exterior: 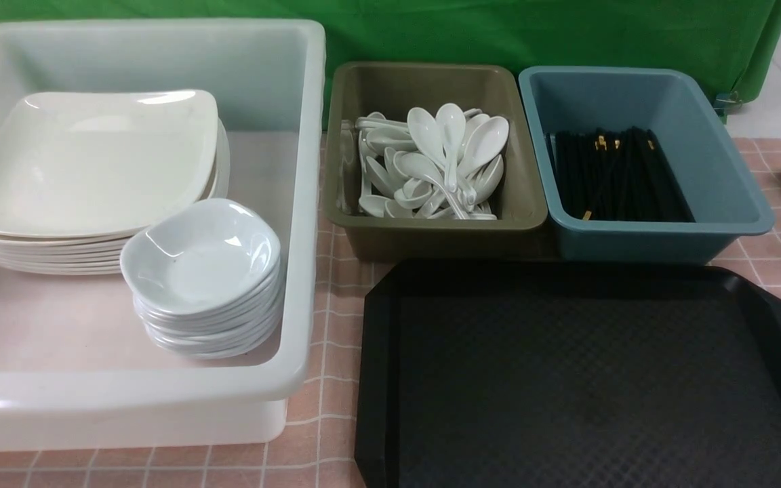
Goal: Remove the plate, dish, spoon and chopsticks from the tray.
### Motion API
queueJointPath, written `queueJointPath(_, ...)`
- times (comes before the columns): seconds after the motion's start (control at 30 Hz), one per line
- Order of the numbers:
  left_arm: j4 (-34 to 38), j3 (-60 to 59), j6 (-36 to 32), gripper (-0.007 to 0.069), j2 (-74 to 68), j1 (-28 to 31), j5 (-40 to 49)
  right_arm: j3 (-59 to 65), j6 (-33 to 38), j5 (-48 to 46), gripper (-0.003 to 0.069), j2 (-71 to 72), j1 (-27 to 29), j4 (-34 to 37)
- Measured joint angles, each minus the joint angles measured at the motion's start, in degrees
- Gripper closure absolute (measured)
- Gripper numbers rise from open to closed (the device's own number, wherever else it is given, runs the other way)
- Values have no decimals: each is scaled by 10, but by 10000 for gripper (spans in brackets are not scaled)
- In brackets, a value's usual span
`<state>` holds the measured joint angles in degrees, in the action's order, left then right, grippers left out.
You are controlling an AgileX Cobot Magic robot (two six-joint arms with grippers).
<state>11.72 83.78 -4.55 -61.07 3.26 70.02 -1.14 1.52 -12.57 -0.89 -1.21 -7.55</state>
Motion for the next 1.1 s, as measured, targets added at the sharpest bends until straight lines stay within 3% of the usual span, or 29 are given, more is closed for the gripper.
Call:
queueJointPath(0.23,129,-121,-78,605,32,0,-1,4,0,22,510,0,10,0)
queueJointPath(0.4,137,-187,-96,605,110,0,-1,4,0,23,502,0,10,0)
queueJointPath(0.53,163,-261,-103,607,260,0,-16,4,0,23,491,0,10,1)
queueJointPath(0.6,185,-290,-111,607,310,0,-42,4,0,23,488,0,10,1)
queueJointPath(0.77,275,-416,-120,606,465,0,-261,4,0,23,475,0,10,1)
queueJointPath(0.87,301,-466,-120,606,531,0,-334,4,0,23,466,0,10,1)
queueJointPath(0.97,298,-488,-122,606,562,0,-349,4,0,23,463,0,10,1)
queueJointPath(1.1,229,-505,-139,606,591,0,-345,4,0,23,460,0,10,1)
